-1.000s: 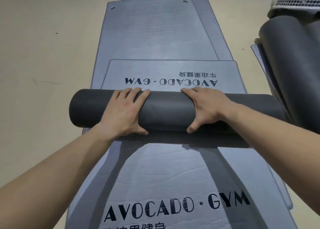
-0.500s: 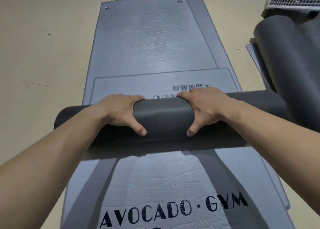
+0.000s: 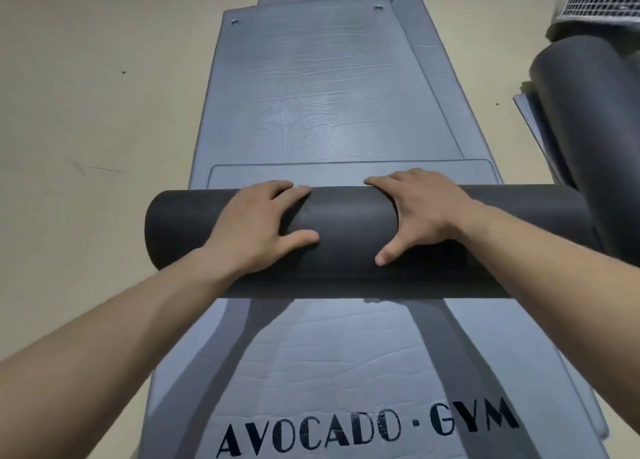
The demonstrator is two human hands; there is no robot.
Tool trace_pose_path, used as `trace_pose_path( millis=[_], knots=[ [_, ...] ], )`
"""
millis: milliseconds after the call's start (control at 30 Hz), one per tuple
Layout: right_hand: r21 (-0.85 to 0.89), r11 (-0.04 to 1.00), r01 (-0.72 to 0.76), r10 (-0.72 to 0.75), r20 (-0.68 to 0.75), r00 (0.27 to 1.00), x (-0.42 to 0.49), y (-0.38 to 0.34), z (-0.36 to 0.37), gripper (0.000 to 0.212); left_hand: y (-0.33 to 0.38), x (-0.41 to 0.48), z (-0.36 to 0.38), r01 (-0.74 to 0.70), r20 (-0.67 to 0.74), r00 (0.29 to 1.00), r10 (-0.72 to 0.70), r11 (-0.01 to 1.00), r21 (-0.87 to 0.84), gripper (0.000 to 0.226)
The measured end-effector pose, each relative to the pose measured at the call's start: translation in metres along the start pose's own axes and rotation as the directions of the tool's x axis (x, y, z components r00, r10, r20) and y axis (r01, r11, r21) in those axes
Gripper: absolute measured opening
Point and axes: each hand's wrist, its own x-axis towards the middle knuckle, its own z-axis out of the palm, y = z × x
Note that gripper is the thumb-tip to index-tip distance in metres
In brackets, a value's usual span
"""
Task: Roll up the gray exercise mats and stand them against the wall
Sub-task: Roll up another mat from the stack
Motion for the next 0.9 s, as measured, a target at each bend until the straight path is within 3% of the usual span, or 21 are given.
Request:
trace_pose_path(
  millis=[67, 133, 267, 333, 400, 567, 733, 900],
  knots=[
    [-0.08, 0.997, -0.023, 0.011, -0.141, 0.99, -0.003, -0.005, 0.018, 0.14, -0.008, 0.008, 0.012, 0.015, -0.003, 1.0, -0.015, 0.997, -0.069, 0.085],
    [-0.17, 0.984, -0.051, 0.004, -0.27, 0.963, -0.019, -0.015, 0.052, 0.14, -0.014, 0.021, 0.015, 0.043, 0.028, 0.999, -0.044, 0.999, 0.012, 0.082],
    [-0.201, 0.978, -0.051, -0.015, -0.314, 0.949, -0.005, -0.009, 0.064, 0.148, -0.008, 0.032, 0.017, 0.023, 0.055, 0.998, -0.032, 0.986, 0.163, 0.104],
    [-0.19, 0.981, -0.041, -0.015, -0.286, 0.958, 0.011, -0.004, 0.045, 0.146, -0.008, 0.031, 0.02, -0.049, 0.138, 0.99, 0.011, 0.959, 0.279, 0.133],
    [-0.197, 0.98, -0.002, -0.041, -0.214, 0.976, 0.026, 0.005, 0.028, 0.141, -0.01, 0.044, 0.014, -0.057, 0.154, 0.988, 0.01, 0.952, 0.301, 0.143],
    [-0.138, 0.989, 0.058, -0.067, -0.063, 0.996, 0.039, 0.009, 0.001, 0.139, -0.001, 0.061, 0.0, -0.034, 0.202, 0.979, -0.014, 0.973, 0.23, 0.137],
    [-0.016, 0.99, 0.139, -0.136, 0.099, 0.986, 0.021, 0.012, 0.005, 0.137, 0.016, 0.027, -0.003, -0.005, 0.349, 0.935, -0.066, 0.98, 0.199, 0.125],
    [-0.081, 0.988, 0.128, -0.128, 0.005, 0.992, -0.006, 0.01, 0.017, 0.138, 0.038, 0.011, -0.006, 0.043, 0.357, 0.925, -0.128, 0.971, 0.237, 0.108]
  ],
)
